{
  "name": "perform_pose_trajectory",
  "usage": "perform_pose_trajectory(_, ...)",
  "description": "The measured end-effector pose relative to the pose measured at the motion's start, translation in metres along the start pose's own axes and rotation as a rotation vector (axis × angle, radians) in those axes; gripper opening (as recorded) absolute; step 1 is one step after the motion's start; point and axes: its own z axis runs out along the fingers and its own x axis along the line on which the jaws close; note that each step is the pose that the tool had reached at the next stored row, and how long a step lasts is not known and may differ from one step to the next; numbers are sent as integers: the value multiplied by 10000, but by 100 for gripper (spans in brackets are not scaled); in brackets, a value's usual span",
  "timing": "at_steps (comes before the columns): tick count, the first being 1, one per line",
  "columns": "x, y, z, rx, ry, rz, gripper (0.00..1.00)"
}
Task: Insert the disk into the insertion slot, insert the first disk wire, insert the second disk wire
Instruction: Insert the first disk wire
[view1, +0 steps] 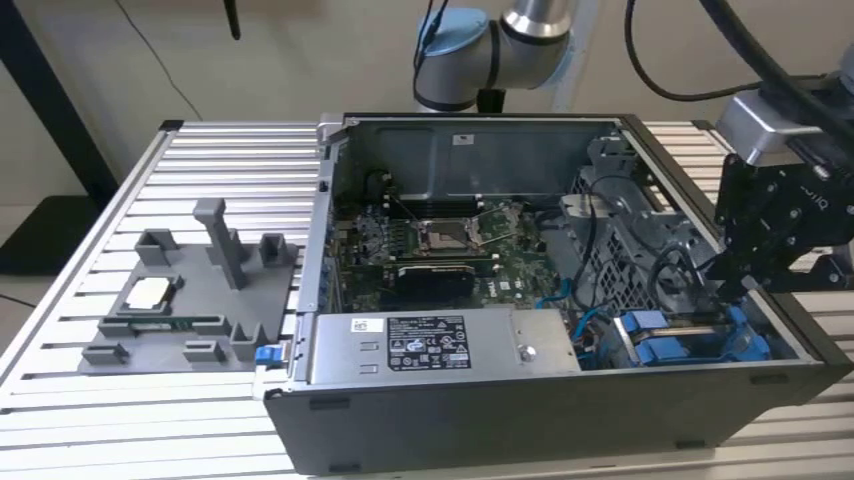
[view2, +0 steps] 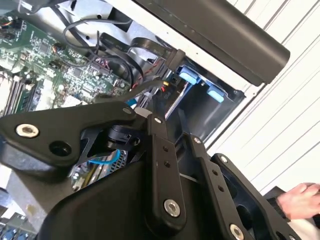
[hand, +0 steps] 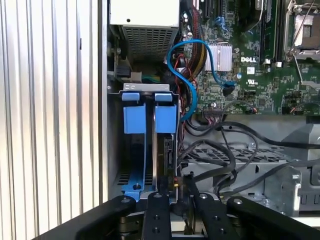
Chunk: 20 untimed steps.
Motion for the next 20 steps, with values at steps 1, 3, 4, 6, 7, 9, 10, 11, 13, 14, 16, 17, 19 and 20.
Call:
perform_pose_trajectory(1, -2, 0, -27, -2, 1, 0, 26)
perform_pose_trajectory(3, -3, 0, -47, -2, 0, 0, 26)
perform_pose_trajectory(4, -3, 0, -53, -2, -1, 1, 26)
perform_pose_trajectory(6, -7, -1, -83, -2, 3, 1, 26)
perform_pose_trajectory(7, -7, -1, -99, -2, 1, 1, 26)
perform_pose_trajectory(9, -11, -1, -138, -2, 2, 1, 26)
perform_pose_trajectory(10, -12, -1, -156, -2, 0, 0, 26)
perform_pose_trajectory(11, -13, -1, -177, -2, 0, 1, 26)
perform_pose_trajectory(13, -16, -1, -218, -2, 2, 1, 26)
perform_pose_trajectory(14, -18, -2, -237, -2, 1, 1, 26)
perform_pose_trajectory(16, -19, -2, -257, -2, 0, 1, 26)
perform_pose_trajectory(17, -19, -2, -256, -3, -1, 0, 26)
perform_pose_trajectory(19, -19, -2, -256, -2, -1, 0, 26)
perform_pose_trajectory(20, -19, -2, -257, -2, -1, 0, 26)
